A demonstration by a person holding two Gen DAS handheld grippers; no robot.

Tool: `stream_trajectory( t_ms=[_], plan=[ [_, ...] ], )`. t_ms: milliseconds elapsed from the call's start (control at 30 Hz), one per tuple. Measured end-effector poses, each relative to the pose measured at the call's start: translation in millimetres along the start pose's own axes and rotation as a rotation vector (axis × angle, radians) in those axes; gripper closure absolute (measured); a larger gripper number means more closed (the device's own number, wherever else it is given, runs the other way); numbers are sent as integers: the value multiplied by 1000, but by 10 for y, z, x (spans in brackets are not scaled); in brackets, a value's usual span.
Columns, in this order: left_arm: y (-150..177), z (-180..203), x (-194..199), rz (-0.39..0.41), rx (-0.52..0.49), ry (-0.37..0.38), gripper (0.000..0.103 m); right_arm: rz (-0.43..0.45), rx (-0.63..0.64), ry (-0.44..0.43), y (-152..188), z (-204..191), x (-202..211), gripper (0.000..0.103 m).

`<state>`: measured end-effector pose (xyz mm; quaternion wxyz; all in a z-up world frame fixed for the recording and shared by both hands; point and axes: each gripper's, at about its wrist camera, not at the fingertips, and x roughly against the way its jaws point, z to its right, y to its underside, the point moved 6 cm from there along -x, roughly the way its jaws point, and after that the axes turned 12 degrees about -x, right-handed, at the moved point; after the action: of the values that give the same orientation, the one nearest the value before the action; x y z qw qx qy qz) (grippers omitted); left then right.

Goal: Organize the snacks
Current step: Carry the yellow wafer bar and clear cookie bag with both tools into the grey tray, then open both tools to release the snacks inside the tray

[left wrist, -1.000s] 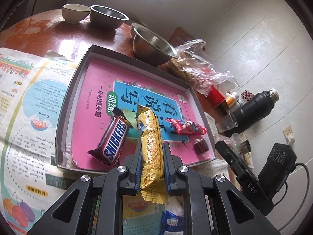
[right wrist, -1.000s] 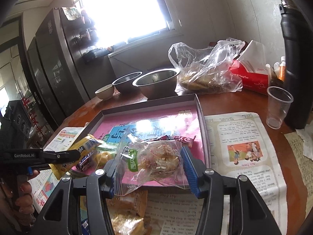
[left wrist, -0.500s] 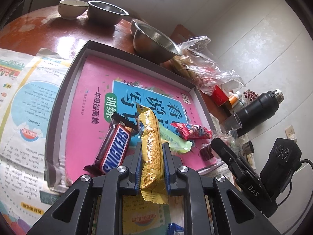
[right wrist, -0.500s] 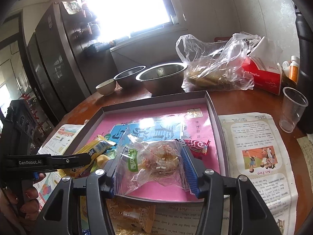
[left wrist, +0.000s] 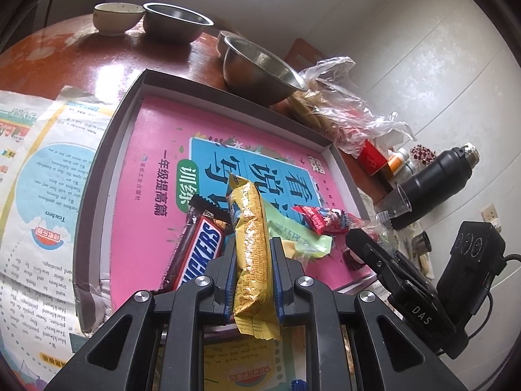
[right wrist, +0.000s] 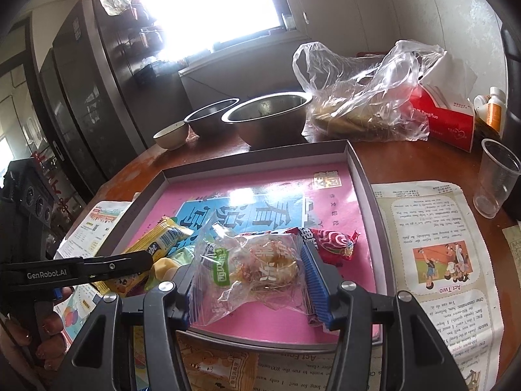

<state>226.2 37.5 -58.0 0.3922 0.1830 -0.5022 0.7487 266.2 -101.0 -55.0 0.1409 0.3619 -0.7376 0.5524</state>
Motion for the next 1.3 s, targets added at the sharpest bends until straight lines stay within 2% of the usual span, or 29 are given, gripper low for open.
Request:
stream_trajectory(
  t_ms=[833,967,1300],
  plan=[
    [-26,-64,54,11,12,-4,84,-18,-12,16,50,1,-13,46],
    [-71,-79,25,18,19,-2,84,-15,-17,21,46,9,-5,43],
    [-99,-69,-12,24,13,-10,82,-8,-16,29,44,26,18,42]
  ],
)
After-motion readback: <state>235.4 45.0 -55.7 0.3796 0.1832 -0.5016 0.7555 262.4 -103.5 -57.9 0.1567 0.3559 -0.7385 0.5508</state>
